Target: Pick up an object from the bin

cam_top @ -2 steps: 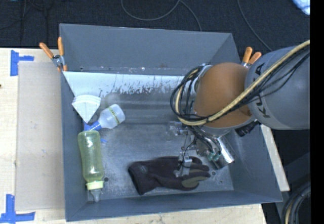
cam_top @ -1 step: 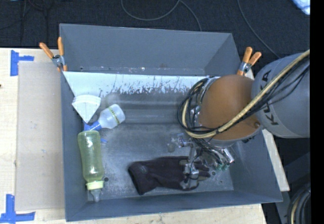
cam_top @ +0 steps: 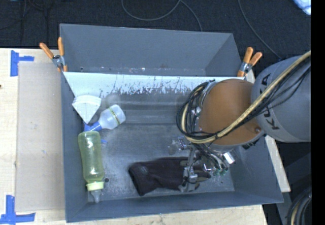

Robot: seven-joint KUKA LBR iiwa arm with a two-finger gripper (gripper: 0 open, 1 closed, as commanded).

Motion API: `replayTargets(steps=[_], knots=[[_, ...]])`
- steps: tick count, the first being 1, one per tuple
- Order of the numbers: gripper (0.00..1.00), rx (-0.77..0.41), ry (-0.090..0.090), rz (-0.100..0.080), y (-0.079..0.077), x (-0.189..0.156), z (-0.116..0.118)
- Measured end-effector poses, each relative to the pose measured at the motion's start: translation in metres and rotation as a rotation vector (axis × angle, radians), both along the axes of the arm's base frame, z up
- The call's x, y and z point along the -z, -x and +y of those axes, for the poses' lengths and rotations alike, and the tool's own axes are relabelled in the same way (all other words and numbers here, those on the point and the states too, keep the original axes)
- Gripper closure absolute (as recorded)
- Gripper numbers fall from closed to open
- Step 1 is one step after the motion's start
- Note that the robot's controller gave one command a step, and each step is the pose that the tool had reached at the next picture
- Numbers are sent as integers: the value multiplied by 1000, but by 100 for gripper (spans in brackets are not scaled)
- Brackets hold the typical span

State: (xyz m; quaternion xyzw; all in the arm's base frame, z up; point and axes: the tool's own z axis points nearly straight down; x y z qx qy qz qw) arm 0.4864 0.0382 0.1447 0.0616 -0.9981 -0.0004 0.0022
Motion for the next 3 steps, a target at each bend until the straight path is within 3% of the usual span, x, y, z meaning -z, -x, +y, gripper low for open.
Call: replayTargets(steps=[1, 2, 3], knots=[[0, -35, -1, -2, 6, 75, -24], [100, 179, 0, 0, 15, 74, -24], [100, 180, 0, 0, 15, 74, -24]])
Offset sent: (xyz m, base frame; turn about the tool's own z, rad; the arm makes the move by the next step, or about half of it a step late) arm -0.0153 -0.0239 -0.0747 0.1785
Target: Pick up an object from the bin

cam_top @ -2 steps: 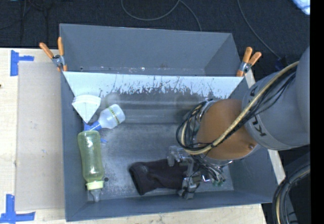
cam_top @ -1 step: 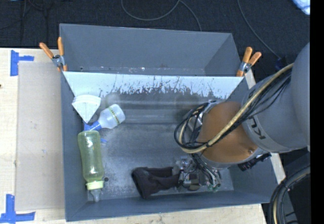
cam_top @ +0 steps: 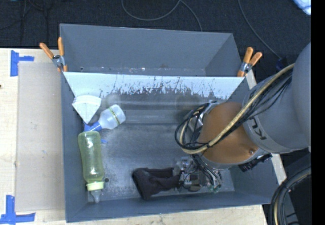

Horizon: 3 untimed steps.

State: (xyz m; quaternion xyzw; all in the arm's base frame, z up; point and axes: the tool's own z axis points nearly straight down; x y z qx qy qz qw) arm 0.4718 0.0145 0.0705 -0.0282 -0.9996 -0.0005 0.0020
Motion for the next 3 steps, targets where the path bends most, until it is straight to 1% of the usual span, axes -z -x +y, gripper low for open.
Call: replayTargets(steps=[1, 2, 3], knots=[[100, 0, 0, 6, 2, -6, 0], [100, 1, 0, 7, 2, -34, 0], [100, 1, 0, 5, 1, -49, 0]])
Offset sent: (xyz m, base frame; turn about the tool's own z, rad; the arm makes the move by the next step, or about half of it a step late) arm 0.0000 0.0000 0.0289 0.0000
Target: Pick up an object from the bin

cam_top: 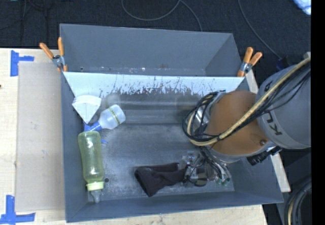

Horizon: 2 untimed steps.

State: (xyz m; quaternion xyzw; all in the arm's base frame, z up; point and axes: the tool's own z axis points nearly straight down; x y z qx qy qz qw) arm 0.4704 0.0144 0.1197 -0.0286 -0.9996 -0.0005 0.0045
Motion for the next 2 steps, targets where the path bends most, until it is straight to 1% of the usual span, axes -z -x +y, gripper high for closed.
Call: replayTargets(steps=[1, 2], knots=[[100, 0, 0, 6, 1, -17, 0], [100, 0, 0, 7, 2, -39, 0]])
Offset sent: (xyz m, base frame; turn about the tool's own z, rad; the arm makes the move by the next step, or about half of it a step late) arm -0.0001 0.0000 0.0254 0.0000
